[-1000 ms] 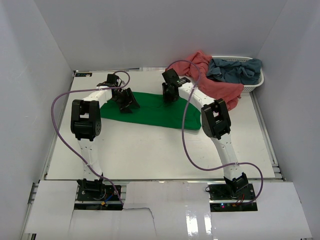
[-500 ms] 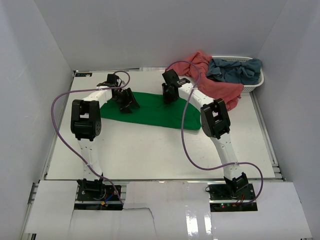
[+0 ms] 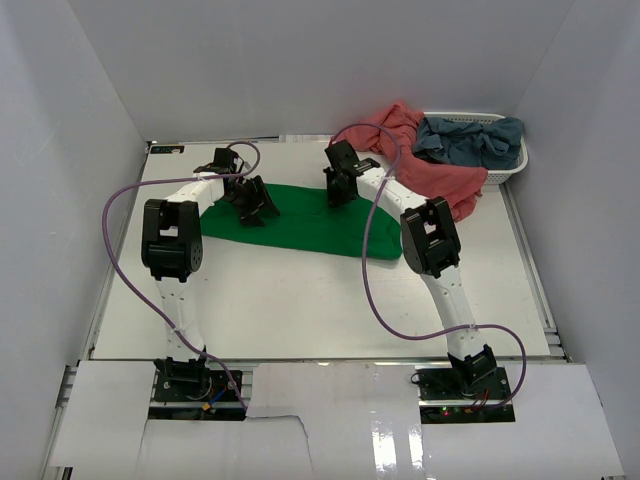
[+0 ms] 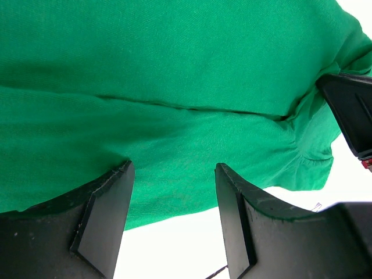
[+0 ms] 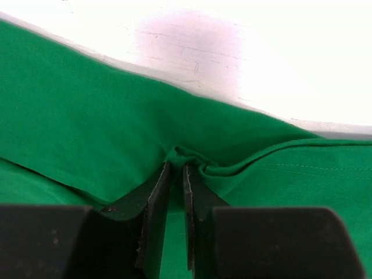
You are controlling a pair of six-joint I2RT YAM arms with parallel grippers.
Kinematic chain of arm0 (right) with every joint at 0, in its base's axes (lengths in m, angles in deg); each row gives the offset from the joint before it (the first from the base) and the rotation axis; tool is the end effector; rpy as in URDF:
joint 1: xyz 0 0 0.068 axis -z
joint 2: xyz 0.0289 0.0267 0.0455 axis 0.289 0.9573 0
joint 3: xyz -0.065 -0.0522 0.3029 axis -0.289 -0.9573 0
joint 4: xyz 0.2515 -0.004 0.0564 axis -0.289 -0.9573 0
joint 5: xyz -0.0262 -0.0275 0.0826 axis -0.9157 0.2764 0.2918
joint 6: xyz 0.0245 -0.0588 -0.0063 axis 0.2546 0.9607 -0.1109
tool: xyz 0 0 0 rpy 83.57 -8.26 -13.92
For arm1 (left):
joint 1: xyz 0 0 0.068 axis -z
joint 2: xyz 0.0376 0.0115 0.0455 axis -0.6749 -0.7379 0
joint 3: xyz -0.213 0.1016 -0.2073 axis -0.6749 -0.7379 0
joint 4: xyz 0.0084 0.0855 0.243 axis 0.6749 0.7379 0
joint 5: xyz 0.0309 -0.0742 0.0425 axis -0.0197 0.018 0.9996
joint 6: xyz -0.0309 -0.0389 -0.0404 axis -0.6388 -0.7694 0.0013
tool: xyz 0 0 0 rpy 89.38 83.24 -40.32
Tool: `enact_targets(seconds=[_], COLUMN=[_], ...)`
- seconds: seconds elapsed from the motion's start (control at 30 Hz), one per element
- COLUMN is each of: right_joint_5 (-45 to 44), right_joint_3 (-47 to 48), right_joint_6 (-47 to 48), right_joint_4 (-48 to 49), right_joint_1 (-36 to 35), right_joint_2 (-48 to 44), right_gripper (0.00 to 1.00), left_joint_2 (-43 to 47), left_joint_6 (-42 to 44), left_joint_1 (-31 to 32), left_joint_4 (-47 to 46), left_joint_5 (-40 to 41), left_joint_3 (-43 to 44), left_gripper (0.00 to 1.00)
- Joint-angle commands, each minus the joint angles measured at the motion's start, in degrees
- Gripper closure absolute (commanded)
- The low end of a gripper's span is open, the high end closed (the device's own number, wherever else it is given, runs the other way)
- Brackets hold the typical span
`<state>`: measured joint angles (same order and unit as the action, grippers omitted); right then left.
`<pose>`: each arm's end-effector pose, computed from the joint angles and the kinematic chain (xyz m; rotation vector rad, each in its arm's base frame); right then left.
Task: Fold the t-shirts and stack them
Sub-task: Fold the other side of the tshirt into a rectangle
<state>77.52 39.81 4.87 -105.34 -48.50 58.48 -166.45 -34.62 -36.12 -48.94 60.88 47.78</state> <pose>0.4946 0.2998 0.1922 -0.1966 2.4660 0.2727 0.4675 -0.0741 0.1866 -0.4383 2.7840 -0.7942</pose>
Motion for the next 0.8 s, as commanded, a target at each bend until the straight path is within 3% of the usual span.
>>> enact_targets(seconds=[0.0,0.53,0.77], right_joint_5=[-0.41,5.11,11.70], right_joint_3=[0.21,-14.38,-15.79], right_joint_6=[1.78,3.55,1.45], right_joint_4=[2.28,22.14,28.91], right_joint_1=[0.33,0.33,0.50], right_joint_2=[-2.87,-10.78,-9.47], right_gripper=[0.80,0.91,0.80], left_joint_2=[1.90,2.26,2.52], left_joint_6=[0.47,0.64,0.82], left_joint_1=[0.18,0.18,0.18], left_joint_4=[0.19,0.10,0.01], left_joint_5=[-0.26,-0.35,-0.26], left_joint_3=[0.92,0.31,-0.13], left_gripper=[0.32,0.31,0.32])
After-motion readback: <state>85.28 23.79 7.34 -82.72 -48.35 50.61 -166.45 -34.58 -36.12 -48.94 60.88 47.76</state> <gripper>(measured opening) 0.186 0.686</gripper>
